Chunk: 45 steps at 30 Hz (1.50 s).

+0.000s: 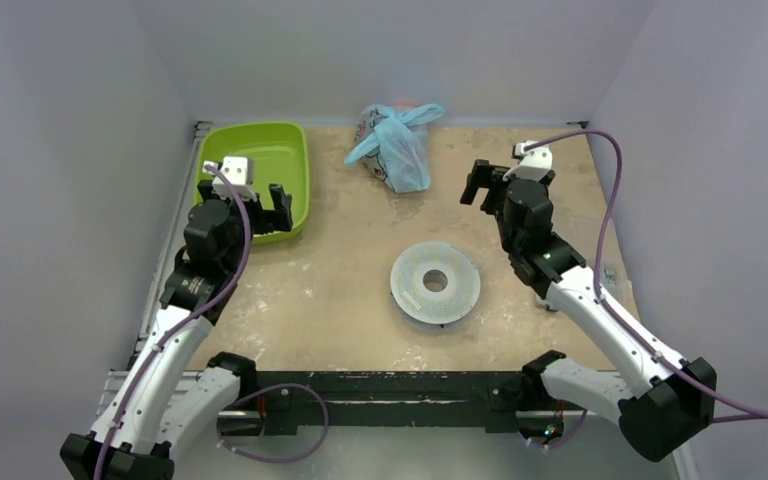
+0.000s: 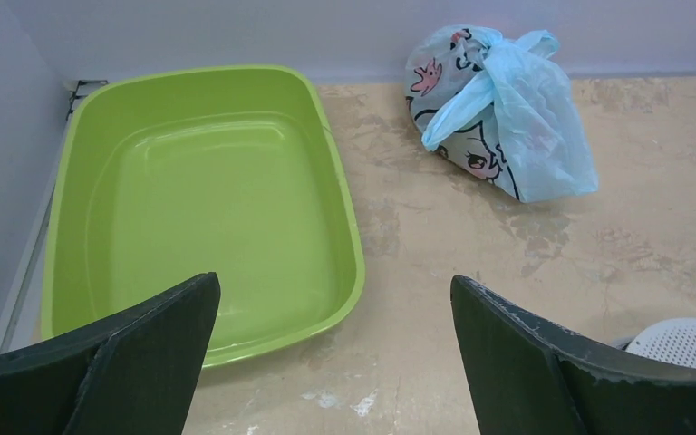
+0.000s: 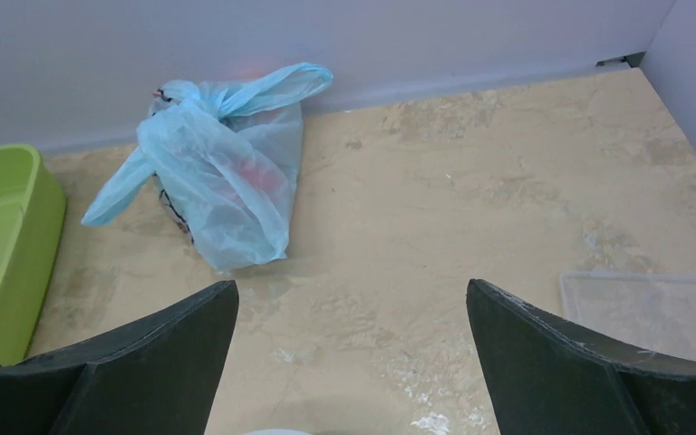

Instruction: Take the fake fruits out of the plastic bag

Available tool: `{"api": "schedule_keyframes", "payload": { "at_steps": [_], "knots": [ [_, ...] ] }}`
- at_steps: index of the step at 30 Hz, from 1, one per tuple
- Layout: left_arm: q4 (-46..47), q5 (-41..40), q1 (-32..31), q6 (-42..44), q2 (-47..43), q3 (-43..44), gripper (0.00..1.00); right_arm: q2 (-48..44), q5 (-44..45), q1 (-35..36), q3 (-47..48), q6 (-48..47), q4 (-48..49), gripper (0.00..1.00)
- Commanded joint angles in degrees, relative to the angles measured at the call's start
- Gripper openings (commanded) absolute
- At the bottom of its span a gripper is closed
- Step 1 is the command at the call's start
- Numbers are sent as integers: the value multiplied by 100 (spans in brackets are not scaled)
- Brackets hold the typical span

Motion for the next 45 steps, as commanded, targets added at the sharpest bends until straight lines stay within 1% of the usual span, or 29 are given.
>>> {"api": "schedule_keyframes", "payload": {
  "at_steps": [1,5,9,14,18,21,22,24,27,30,32,36,39,41,42,44,45],
  "knots": [
    [86,380,-85,222,16,278,100,183,30,10,277,198,100,99],
    [48,547,-149,279,53,275,100,519,-82,7,562,405,17,99],
    [-93,574,-194,302,156,370,100,911,-299,12,727,643,155,99],
    [-219,322,-234,247,286,460,100,1602,-750,8,827,1045,795,99],
    [-265,196,-285,270,382,462,100,2427,-1185,14,1252,1341,1239,99],
    [-357,196,-411,381,448,495,100,3127,-1651,13,1683,1564,1568,99],
    [-380,189,-473,434,461,495,100,3359,-1681,14,1852,1568,1610,99],
    [-421,127,-629,534,493,486,100,3819,-1825,13,2262,1344,1697,99],
    [-457,66,-903,670,582,500,100,4537,-2349,-7,2849,1106,1832,99],
    [-493,208,-963,662,711,569,100,5233,-2449,-2,3663,644,1562,99],
    [-491,302,-968,630,808,626,100,5573,-2394,10,4139,260,1347,99],
    [-522,474,-961,625,1015,751,100,6288,-1878,65,5155,-524,682,99],
    [-570,448,-963,610,1135,825,100,6635,-1482,98,5622,-1046,480,99],
    [-574,450,-964,603,1171,843,100,6821,-1422,101,5859,-1269,446,99],
    [-588,463,-964,592,1189,859,100,6917,-1423,106,6013,-1349,397,98],
    [-590,517,-964,577,1218,877,100,7172,-1455,110,6326,-1427,226,92],
    [-594,527,-969,568,1227,884,100,7232,-1489,112,6443,-1438,159,87]
  ]
}}
